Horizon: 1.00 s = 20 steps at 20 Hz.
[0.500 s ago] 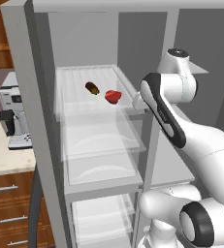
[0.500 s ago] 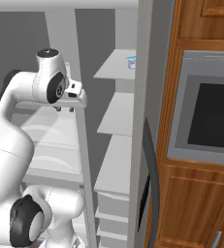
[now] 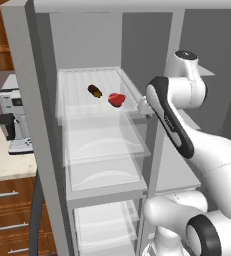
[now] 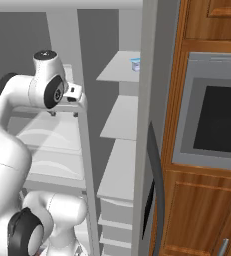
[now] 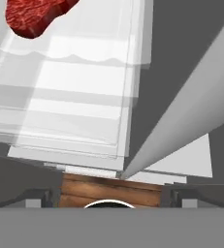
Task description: There's a steak in the fridge that needs to be moved to the freezer for freezing. Pick up the steak from the fridge, place it on any shelf in the freezer, and close the fridge and freezer doors when done.
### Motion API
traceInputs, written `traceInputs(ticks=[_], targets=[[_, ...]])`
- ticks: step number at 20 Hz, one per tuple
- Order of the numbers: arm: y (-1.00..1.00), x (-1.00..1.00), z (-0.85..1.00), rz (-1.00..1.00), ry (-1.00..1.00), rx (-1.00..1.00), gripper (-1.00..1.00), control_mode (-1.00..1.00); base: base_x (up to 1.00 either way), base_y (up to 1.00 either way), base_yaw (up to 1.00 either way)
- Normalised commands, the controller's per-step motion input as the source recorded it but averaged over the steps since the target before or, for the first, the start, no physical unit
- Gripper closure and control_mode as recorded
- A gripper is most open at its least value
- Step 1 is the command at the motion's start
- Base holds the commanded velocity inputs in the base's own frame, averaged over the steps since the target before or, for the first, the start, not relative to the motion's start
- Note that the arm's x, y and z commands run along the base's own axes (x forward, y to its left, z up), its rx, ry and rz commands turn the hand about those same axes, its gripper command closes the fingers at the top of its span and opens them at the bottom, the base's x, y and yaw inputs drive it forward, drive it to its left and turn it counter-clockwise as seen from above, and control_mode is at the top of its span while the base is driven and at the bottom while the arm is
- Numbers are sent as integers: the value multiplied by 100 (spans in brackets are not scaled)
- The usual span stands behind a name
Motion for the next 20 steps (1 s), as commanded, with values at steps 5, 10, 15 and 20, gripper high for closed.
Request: traceInputs(ticks=[5, 10, 15, 20], targets=[[46, -29, 24, 0, -23, 0, -100, -100, 0, 0, 0], [55, -16, 22, -6, -18, 0, -100, -100, 0, 0, 0], [42, -1, 19, -25, -4, 4, -100, -100, 0, 0, 0], [25, 0, 32, -19, 0, 11, -100, -100, 0, 0, 0]])
